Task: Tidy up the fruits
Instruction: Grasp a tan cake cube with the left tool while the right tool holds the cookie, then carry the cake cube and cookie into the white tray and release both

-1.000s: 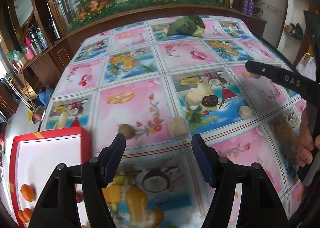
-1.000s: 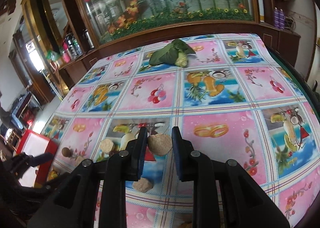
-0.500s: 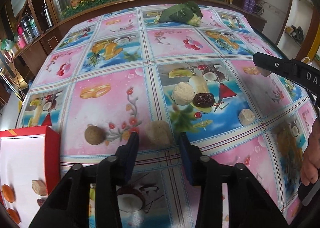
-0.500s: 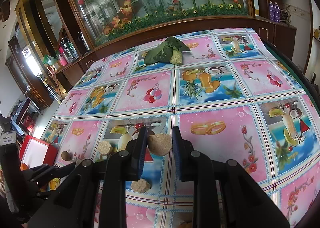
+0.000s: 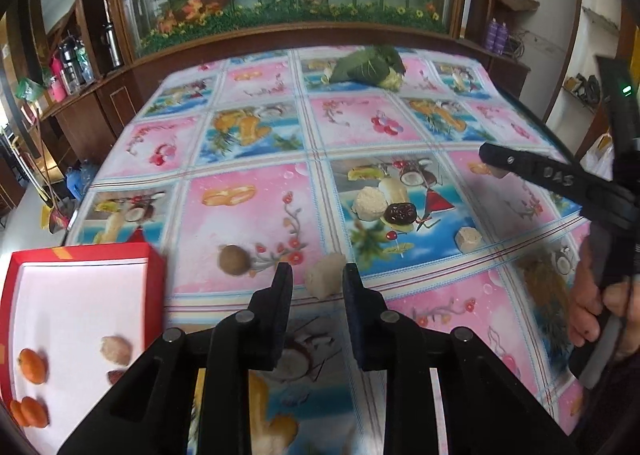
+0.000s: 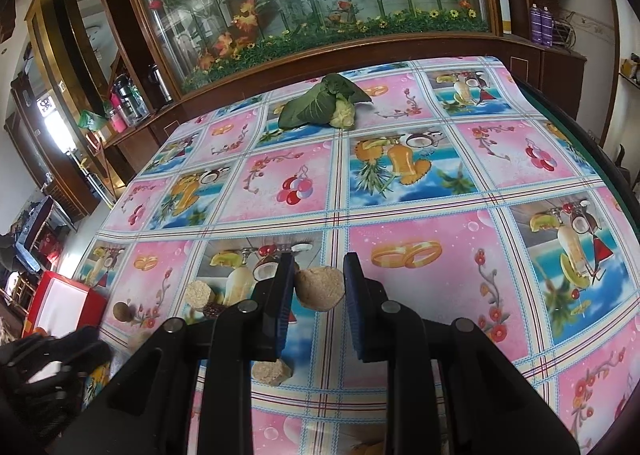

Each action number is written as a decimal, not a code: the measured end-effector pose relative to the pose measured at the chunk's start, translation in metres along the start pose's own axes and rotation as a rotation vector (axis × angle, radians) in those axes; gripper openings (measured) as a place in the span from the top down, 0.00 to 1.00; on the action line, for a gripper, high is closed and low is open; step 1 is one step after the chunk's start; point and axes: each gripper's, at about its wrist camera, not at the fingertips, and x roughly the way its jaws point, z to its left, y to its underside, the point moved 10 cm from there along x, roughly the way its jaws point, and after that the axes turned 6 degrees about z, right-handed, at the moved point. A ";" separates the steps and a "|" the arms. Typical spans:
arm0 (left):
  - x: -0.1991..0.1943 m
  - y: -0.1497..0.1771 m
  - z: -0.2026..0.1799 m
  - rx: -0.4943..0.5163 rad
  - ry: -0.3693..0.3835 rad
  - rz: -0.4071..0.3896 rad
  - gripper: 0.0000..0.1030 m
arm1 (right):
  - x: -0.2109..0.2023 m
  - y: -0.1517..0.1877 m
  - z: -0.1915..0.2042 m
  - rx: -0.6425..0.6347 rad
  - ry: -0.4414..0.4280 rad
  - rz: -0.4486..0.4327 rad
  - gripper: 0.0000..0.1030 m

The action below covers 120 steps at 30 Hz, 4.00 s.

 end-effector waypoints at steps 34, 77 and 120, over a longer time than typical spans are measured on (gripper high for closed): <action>0.044 0.017 -0.008 -0.027 0.016 0.080 0.75 | -0.003 0.002 0.010 -0.029 0.008 -0.002 0.74; -0.093 0.100 0.212 -0.303 -0.267 -0.148 0.75 | -0.036 0.149 0.330 -0.397 -0.365 0.075 0.74; -0.087 0.121 0.237 -0.326 -0.387 -0.096 0.44 | -0.007 0.167 0.325 -0.322 -0.396 0.229 0.73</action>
